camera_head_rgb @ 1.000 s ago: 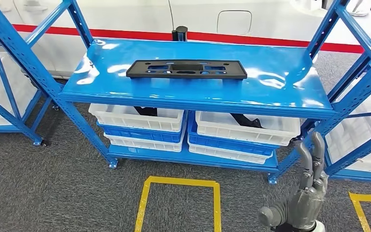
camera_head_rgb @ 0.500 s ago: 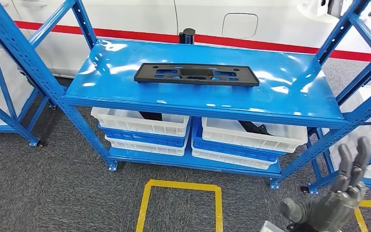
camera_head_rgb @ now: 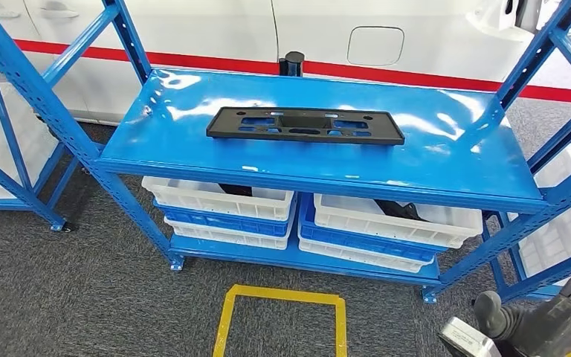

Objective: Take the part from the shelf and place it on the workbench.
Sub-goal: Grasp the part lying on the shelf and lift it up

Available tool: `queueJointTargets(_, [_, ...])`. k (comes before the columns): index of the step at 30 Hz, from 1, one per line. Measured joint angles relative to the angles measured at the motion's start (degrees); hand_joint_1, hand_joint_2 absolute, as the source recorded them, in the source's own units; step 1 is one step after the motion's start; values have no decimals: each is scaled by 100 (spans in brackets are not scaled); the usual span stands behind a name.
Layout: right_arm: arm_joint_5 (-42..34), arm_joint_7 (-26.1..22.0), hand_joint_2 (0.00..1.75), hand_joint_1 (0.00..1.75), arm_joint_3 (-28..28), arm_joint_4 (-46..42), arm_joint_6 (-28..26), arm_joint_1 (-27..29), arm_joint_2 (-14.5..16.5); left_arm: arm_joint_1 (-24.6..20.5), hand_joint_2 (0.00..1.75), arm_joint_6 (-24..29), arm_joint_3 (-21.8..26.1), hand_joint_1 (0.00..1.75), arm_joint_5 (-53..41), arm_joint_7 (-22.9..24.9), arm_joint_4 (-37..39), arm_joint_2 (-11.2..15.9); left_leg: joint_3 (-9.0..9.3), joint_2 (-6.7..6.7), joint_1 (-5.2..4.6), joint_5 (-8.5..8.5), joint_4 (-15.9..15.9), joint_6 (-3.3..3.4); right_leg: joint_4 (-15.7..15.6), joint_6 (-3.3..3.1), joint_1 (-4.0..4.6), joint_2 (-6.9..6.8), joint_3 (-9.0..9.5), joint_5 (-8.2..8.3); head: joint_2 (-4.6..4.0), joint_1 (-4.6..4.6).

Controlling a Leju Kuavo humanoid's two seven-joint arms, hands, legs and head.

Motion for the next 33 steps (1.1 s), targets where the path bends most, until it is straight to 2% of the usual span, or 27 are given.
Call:
queueJointTargets(1, [4,4,0,0,-11,8,0,-7,13,-3,0,-2,0,0,-2,-1,0,1,-111,14,12,-108,237,-32,-13,-38,-29,-2,44,-15,0,-11])
queueJointTargets(3, [11,9,0,0,-22,31,1,-22,35,-2,0,-3,0,0,-4,-3,0,1,-536,32,43,-387,974,-91,-15,-94,-32,-12,108,-77,0,-29])
queueJointTargets(4, [15,10,0,0,-26,47,1,-26,44,2,0,-5,0,0,-7,-3,0,1,-759,36,59,-459,1294,-116,-15,-102,-33,-12,141,-114,0,-27])
queueJointTargets(5, [19,11,0,0,-30,63,1,-27,50,7,0,-8,0,0,-14,-4,0,1,-912,39,74,-428,1454,-135,-15,-102,-38,-10,180,-159,0,-28])
queueJointTargets(6, [23,14,0,0,-34,79,1,-27,55,11,0,-11,-1,0,-28,-4,0,1,-953,42,89,-277,1393,-148,-15,-88,-48,-5,226,-209,0,-28])
queueJointTargets(7, [27,16,0,0,-38,93,0,-28,58,13,0,-15,-1,0,-41,-4,0,1,-891,49,102,-47,1146,-156,-15,-71,-61,0,283,-261,0,-29])
queueJointTargets(8, [29,18,0,0,-42,107,0,-33,61,14,0,-17,-2,0,-55,-4,1,1,-741,63,113,202,753,-157,-19,-44,-73,2,348,-319,0,-31])
queueJointTargets(9, [33,19,0,0,-44,119,1,-42,65,10,0,-18,-3,0,-64,-4,1,1,-589,76,109,351,399,-146,-23,-8,-66,4,410,-382,0,-32])
queueJointTargets(11, [38,19,0,0,-45,132,2,-70,72,1,0,-18,-4,0,-67,-3,2,1,-404,92,83,403,-10,-87,-65,80,-48,6,526,-477,0,-33])
queueJointTargets(14, [45,22,0,0,-47,148,0,-94,74,6,0,-17,-4,0,-67,2,2,1,-256,63,61,321,-103,71,-67,225,-36,5,684,-456,-1,-23])
queueJointTargets(15, [46,23,0,0,-48,155,0,-105,74,12,0,-16,-4,0,-67,4,2,1,-174,56,60,313,-126,124,63,250,-36,3,644,-456,-1,-7])
queueJointTargets(16, [47,24,0,0,-48,161,0,-116,74,16,0,-16,-4,0,-68,4,2,1,-93,53,57,302,-142,170,287,251,-35,0,515,-484,-2,8])
queueJointTargets(17, [47,25,0,0,-48,170,0,-119,73,19,0,-16,-4,0,-69,5,2,1,-44,53,52,278,-166,201,637,235,-35,-2,278,-533,-2,21])
queueJointTargets(19, [45,25,0,0,-49,188,-1,-116,73,23,0,-16,-4,0,-70,5,2,1,63,41,35,202,-200,237,1338,186,-21,-1,-308,-745,-1,30])
queueJointTargets(20, [42,26,0,0,-51,199,-2,-111,72,26,0,-16,-4,0,-70,5,2,1,134,28,23,149,-218,243,1508,165,-15,0,-540,-870,-1,30])
queueJointTargets(21, [40,26,0,0,-53,209,-2,-110,72,30,0,-16,-4,0,-70,5,2,1,211,14,13,91,-229,243,1479,160,-12,-1,-675,-942,-1,32])
queueJointTargets(22, [39,27,0,0,-53,219,-2,-110,72,32,0,-16,-4,0,-70,5,2,1,291,2,4,26,-234,239,1274,174,-12,-1,-716,-900,0,31])
queueJointTargets(23, [39,28,0,0,-54,228,-2,-109,72,34,0,-16,-4,0,-70,5,2,1,371,-9,-2,-45,-237,232,936,212,-10,-3,-685,-717,-1,35])
queueJointTargets(24, [39,28,0,0,-54,238,-2,-105,72,34,0,-16,-4,0,-70,5,3,-1,455,-14,-7,-127,-241,219,612,257,-2,-8,-619,-430,-1,32])
queueJointTargets(25, [39,28,0,0,-54,244,-2,-104,72,33,0,-16,-4,0,-70,5,3,0,536,-21,-9,-217,-251,199,359,268,12,-27,-537,-174,-1,34])
queueJointTargets(26, [40,28,0,0,-53,247,-2,-107,72,29,0,-16,-4,0,-70,5,3,-2,627,-24,-4,-305,-280,167,200,252,49,-43,-456,12,-1,34])
queueJointTargets(27, [42,28,0,0,-54,242,-2,-110,72,24,0,-16,-4,0,-70,6,5,-7,725,-20,5,-333,-273,129,138,196,76,-40,-378,98,-1,28])
queueJointTargets(29, [50,28,0,0,-57,224,-2,-128,73,-4,0,-19,-5,0,-70,8,11,-22,819,7,38,-281,-114,61,59,50,95,-6,-205,98,-1,36])
queueJointTargets(30, [53,27,0,0,-60,218,-2,-137,77,-26,0,-21,-6,0,-70,9,16,-30,764,24,50,-215,115,41,31,-28,70,9,-106,96,-1,39])
queueJointTargets(31, [58,20,0,0,-62,218,-2,-148,86,-47,0,-24,-7,0,-74,10,19,-33,607,34,61,-199,409,22,21,-98,53,8,-27,73,-2,37])
queueJointTargets(32, [64,6,0,0,-66,220,-2,-158,99,-62,0,-26,-8,0,-78,11,21,-36,380,40,71,-248,745,-2,16,-158,35,5,48,34,-1,31])
queueJointTargets(33, [69,-9,0,0,-70,225,-2,-168,117,-60,0,-27,-9,0,-81,13,22,-35,114,40,74,-386,1067,-32,15,-196,31,2,101,-26,-2,26])
